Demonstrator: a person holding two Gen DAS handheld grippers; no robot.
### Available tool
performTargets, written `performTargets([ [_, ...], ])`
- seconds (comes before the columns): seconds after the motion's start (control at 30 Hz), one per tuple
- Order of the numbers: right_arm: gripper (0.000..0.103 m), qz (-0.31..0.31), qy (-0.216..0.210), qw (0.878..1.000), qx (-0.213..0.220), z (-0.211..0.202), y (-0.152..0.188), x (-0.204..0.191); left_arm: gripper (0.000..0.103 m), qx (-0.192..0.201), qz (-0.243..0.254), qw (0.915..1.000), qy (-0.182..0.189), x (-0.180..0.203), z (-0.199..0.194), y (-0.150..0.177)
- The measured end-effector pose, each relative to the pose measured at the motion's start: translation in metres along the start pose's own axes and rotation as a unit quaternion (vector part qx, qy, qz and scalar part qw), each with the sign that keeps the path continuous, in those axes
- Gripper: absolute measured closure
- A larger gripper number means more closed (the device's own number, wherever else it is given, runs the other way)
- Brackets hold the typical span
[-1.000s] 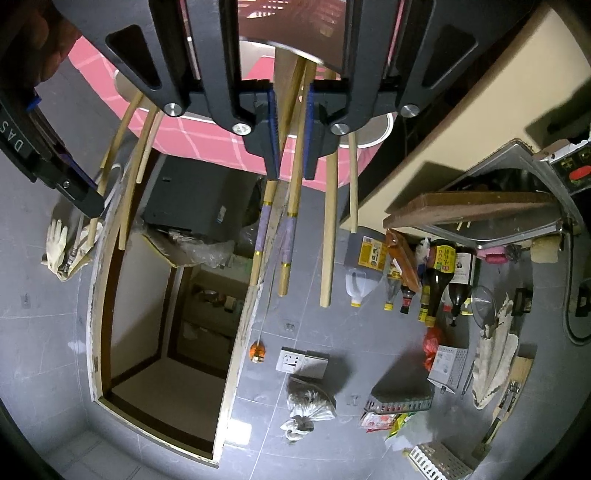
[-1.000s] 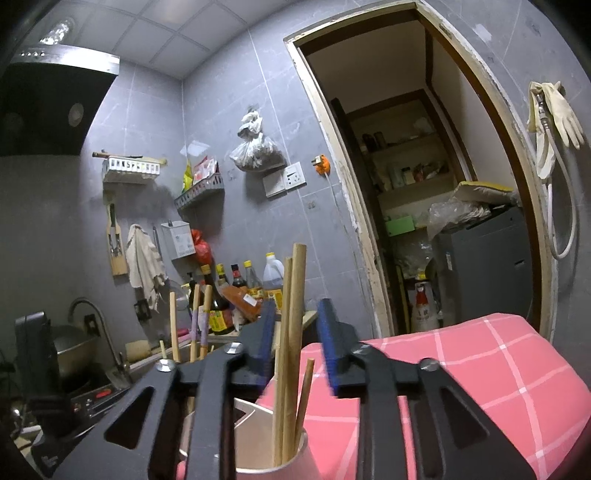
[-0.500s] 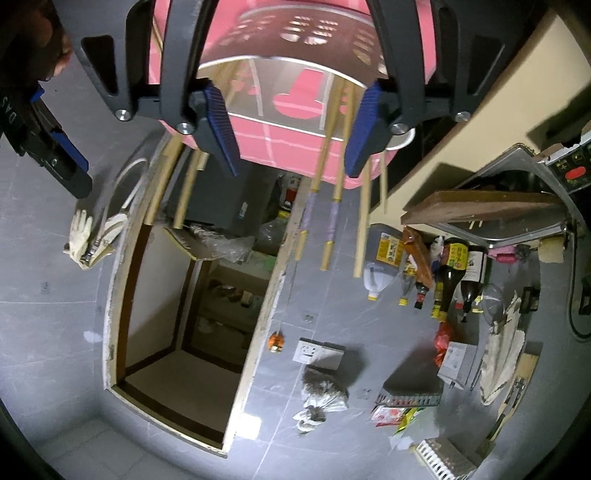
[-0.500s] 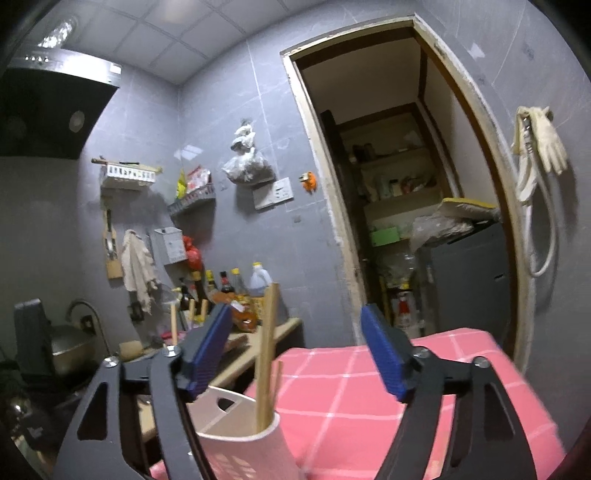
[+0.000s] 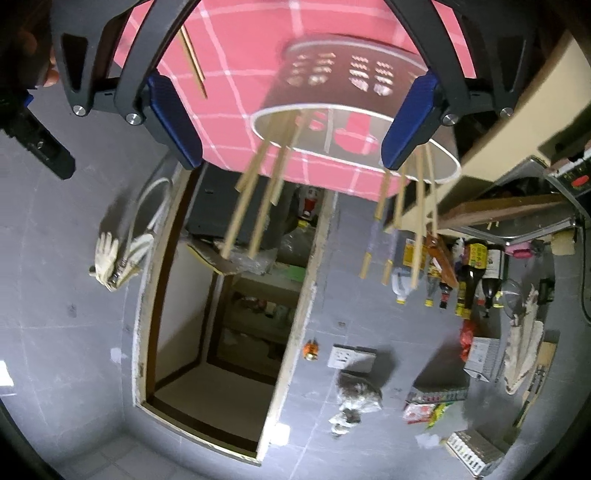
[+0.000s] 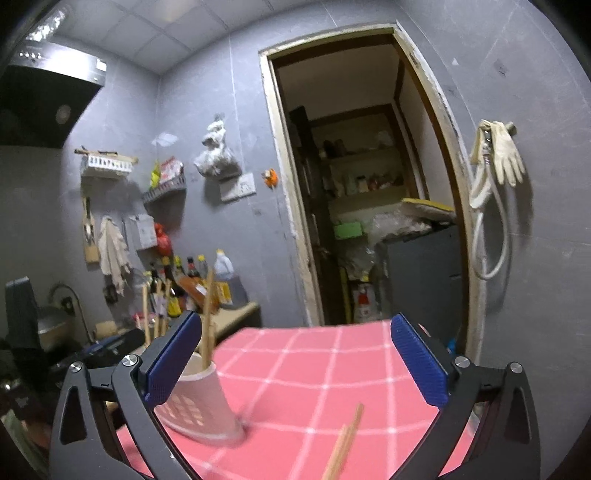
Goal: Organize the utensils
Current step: 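Move both grippers back down to the last chopsticks on the tablecloth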
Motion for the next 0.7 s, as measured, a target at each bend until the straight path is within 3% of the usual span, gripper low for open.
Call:
performTargets([
  [0.37, 0.0, -0.012, 0.047, 0.992, -0.115, 0.019, 0.072, 0.041, 0.007, -0.061, 0.034, 0.9975, -0.002, 0.033, 0.028, 0.058],
  [0.6, 0.0, -0.047, 0.08, 0.972, -0.218, 0.044, 0.124, 0.051, 0.007, -0.112, 0.048, 0.9921, -0.032, 0.029, 0.045, 0.094],
  [0.7, 0.006, -0.05, 0.08, 0.962, -0.255, 0.053, 0.138, 0.053, 0.007, -0.136, 0.046, 0.9887, -0.044, 0.023, 0.053, 0.106],
])
Point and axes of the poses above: each gripper's, at about its wrist camera, not at the fingertips, and z roughly the way its jaws point, x to its right, y to its underside, the point moved 10 cm from there along z, roughly the way its jaws point, and after that the axes turned 8 degrees about y, right-handed, at the moved point
